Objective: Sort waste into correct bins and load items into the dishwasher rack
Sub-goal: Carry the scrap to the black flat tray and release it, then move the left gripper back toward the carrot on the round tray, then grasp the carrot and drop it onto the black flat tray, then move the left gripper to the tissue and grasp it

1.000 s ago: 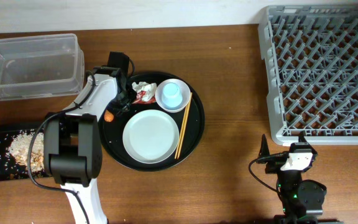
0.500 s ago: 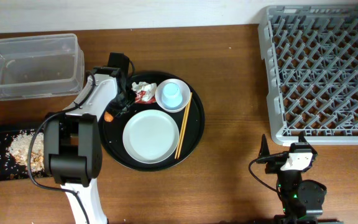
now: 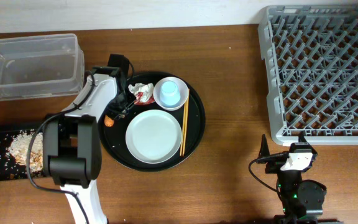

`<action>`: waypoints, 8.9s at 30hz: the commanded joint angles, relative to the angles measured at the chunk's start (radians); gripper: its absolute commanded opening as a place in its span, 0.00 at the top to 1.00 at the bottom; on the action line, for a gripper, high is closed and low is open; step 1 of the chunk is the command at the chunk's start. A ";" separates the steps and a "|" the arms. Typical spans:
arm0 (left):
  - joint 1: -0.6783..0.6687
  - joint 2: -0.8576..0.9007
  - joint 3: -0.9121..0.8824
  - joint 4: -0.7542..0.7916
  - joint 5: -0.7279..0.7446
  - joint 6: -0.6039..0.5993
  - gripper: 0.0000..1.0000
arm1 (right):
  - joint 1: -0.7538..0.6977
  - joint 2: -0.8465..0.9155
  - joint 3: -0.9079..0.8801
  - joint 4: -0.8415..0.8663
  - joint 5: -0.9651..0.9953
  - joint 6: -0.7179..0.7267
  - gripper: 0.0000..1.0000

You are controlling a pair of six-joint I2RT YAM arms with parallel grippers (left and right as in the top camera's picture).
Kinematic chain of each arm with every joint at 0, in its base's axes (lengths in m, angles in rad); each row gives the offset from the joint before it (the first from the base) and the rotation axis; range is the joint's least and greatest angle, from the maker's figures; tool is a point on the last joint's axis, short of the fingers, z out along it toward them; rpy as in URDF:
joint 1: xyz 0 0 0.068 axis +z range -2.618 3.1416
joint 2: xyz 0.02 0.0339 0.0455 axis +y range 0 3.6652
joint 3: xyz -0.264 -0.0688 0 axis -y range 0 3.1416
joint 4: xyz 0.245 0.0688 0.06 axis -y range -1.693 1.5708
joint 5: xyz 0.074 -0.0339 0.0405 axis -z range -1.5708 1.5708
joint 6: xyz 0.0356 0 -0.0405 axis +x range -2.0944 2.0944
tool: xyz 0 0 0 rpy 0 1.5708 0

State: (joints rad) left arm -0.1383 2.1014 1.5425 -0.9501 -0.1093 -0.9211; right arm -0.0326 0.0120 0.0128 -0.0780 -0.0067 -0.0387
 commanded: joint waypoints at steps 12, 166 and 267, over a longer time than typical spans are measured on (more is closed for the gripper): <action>0.116 -0.332 0.001 -0.160 -0.187 0.063 0.67 | 0.006 -0.009 -0.007 -0.004 0.008 -0.006 0.02; 0.931 -0.256 -0.233 0.178 0.261 0.278 0.19 | 0.006 -0.009 -0.007 -0.003 0.008 -0.006 0.02; -0.082 -0.061 -0.232 0.727 0.042 0.970 0.62 | 0.006 -0.009 -0.007 -0.004 0.008 -0.006 0.02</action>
State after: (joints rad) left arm -0.2214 2.0441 1.3041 -0.2321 -0.0643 0.0597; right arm -0.0326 0.0120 0.0128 -0.0780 -0.0067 -0.0383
